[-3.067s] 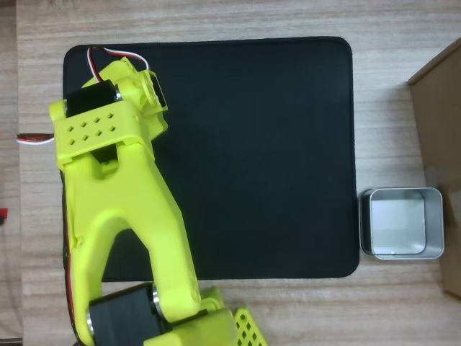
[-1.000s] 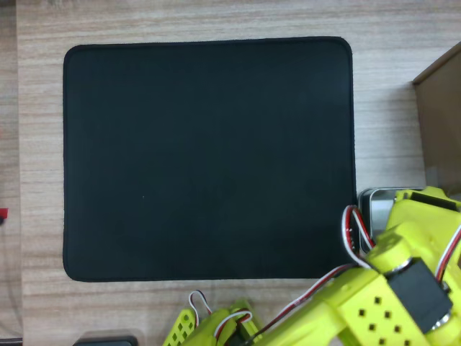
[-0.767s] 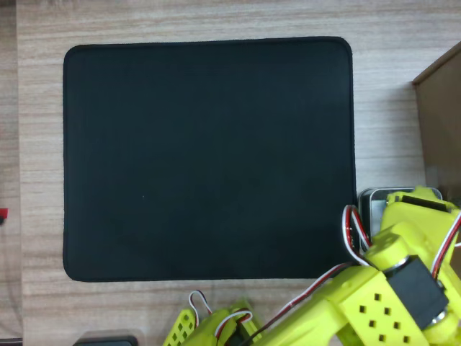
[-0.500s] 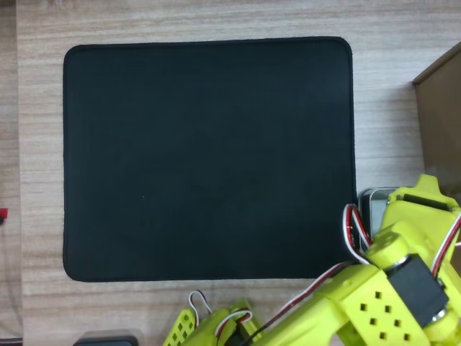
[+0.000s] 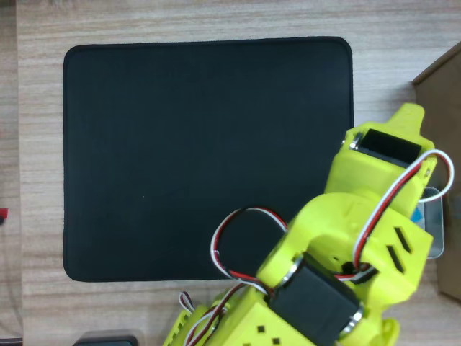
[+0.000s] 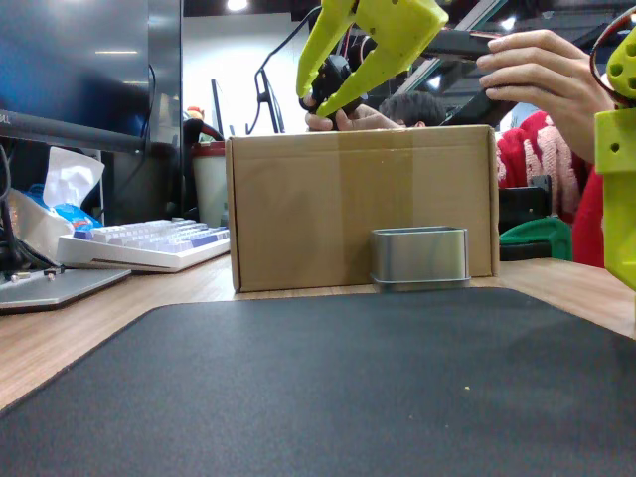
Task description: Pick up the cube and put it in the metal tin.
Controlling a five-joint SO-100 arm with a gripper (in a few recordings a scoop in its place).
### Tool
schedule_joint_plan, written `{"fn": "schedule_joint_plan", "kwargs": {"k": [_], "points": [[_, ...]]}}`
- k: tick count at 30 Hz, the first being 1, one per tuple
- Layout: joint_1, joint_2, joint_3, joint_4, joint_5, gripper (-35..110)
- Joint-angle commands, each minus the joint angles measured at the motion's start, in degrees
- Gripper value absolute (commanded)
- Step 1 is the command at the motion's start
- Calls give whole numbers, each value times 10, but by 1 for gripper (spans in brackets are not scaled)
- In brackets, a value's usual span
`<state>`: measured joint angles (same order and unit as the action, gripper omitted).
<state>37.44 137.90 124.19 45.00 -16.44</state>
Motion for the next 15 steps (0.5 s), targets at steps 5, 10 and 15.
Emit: {"fn": "schedule_joint_plan", "kwargs": {"k": [5, 10, 15], "points": [[-62, 101, 40, -47, -4, 0], [-155, 193, 129, -98, -3, 0], [-228, 260, 192, -98, 42, 0]]}}
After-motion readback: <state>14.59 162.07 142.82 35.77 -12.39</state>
